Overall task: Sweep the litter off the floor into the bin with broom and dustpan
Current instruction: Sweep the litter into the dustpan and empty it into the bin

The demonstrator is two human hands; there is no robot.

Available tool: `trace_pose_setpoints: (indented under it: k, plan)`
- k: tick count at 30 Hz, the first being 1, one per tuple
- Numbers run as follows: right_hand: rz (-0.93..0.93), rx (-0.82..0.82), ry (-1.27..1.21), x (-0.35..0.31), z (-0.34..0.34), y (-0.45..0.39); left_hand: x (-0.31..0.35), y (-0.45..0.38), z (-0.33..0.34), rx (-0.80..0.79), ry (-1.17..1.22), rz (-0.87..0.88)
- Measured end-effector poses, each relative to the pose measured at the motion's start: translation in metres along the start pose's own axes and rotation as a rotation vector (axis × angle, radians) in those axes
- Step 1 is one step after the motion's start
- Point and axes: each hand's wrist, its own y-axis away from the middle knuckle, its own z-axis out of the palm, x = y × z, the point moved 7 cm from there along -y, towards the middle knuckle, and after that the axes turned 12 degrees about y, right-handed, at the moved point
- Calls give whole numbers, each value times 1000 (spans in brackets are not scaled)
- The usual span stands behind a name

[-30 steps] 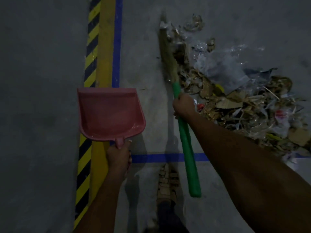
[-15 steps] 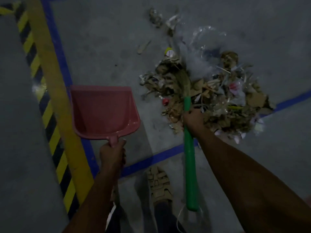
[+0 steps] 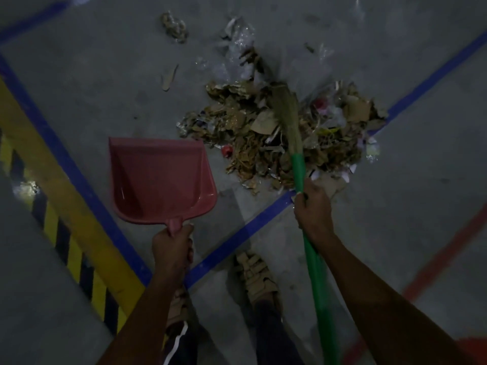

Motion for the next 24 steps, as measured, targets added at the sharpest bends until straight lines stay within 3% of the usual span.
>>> trace_pose_setpoints:
  k: [16, 24]
  plan:
    - [-66, 101, -89, -16, -10, 78, 17, -13, -26, -89, -91, 0]
    - [-124, 39, -108, -88, 17, 72, 41, -35, -59, -98, -37, -1]
